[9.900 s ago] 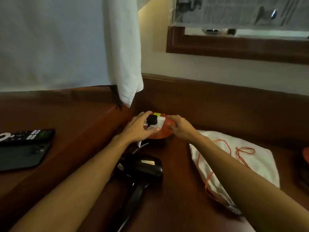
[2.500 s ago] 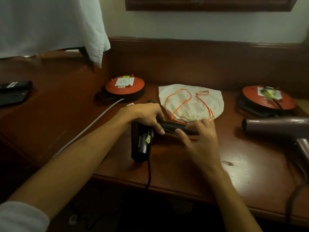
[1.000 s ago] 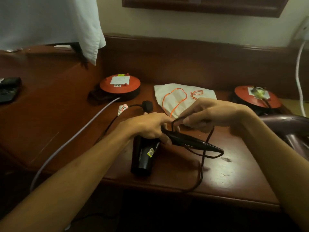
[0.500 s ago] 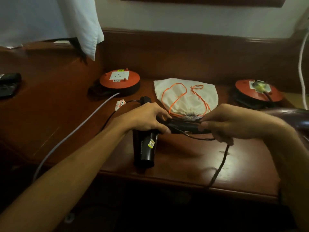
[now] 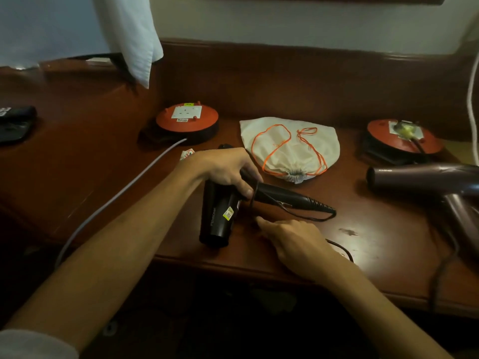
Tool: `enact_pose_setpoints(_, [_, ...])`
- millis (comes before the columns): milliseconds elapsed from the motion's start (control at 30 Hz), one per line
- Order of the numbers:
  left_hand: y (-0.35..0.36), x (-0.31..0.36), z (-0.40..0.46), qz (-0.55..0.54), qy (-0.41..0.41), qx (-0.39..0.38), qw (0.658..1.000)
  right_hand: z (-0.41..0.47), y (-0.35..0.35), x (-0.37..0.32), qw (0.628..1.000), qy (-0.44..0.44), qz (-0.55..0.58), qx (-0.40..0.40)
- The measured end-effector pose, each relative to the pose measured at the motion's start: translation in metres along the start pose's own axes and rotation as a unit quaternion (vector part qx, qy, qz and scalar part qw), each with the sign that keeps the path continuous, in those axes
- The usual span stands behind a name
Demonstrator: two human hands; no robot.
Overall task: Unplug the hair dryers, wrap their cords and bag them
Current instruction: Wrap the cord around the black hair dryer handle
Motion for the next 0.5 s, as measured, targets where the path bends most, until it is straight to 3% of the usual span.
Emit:
enact_pose_setpoints(133, [-0.007, -0.013, -0.006, -0.060, 0.009, 0.000, 0.998, 0.003, 0.002, 0.008, 0.997, 0.001, -0.081, 0.008])
enact_pose_setpoints(200, [-0.009, -0.024, -0.013, -0.139, 0.005, 0.005, 0.990, 0.007, -0.009, 0.016, 0.994, -0.010, -0.081, 0.079])
enact_pose_setpoints(267, [-0.009, -0.032, -0.020, -0.192, 0.001, 0.010, 0.981, 0.006, -0.021, 0.024, 0.984, -0.013, -0.047, 0.169])
enact_pose_setpoints(333, [-0.006, -0.032, -0.025, -0.203, 0.005, 0.009, 0.979, 0.009, -0.026, 0.041, 0.976, 0.010, 0.067, 0.209])
enact_pose_setpoints(433, [0.001, -0.027, -0.032, -0.218, 0.020, -0.006, 0.976, 0.027, -0.029, 0.076, 0.969, 0.099, 0.180, 0.140])
enact_pose_setpoints(500, [0.003, -0.023, -0.033, -0.216, 0.027, 0.000, 0.976, 0.043, -0.040, 0.082, 0.974, 0.068, 0.189, 0.101])
Point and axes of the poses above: each hand's wrist, its own z-axis towards the middle knuckle, its own y-axis out of the palm, x = y × z, the point moved 9 cm from there along z, towards the middle knuckle, and after that the axes turned 10 degrees about -y, right-handed, at the moved point
